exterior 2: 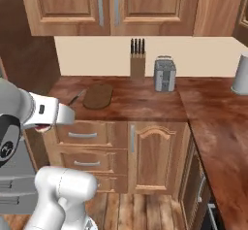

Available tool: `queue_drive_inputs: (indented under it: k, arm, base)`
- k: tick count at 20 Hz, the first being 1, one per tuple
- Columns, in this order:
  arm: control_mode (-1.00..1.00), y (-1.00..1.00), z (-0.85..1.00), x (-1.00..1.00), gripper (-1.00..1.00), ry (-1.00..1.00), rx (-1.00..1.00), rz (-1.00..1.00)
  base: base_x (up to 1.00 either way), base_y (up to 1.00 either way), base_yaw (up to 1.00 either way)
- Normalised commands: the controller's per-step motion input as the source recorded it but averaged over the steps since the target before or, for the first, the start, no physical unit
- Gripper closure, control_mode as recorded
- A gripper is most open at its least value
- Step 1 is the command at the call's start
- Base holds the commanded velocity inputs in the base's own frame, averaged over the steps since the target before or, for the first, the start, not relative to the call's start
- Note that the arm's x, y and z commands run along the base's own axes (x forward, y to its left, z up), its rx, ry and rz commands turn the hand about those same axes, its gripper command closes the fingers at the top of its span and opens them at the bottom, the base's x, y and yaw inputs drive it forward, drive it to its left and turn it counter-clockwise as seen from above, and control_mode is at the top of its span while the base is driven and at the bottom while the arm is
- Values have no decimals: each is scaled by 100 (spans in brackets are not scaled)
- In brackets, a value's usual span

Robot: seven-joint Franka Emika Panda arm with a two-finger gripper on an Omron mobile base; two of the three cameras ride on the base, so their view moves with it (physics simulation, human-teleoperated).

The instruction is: Retrieve the steak from the fridge and place it on the cutting board.

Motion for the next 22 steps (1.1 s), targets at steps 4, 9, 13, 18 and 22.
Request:
queue_drive_inputs:
  k: [4,9,13,18,22]
  arm:
    - [100,0,0,0,100,0,0,0]
    - [100,0,0,0,100,0,0,0]
    - [100,0,0,0,100,0,0,0]
    - [-100,23,-35,65,100,6,0,6]
    - [-100,31,-45,55,100,17,0,7]
  base:
    - [100,0,4]
    - [86,28,0]
    - [80,16,2]
    - [0,0,0]
    - [0,0,0]
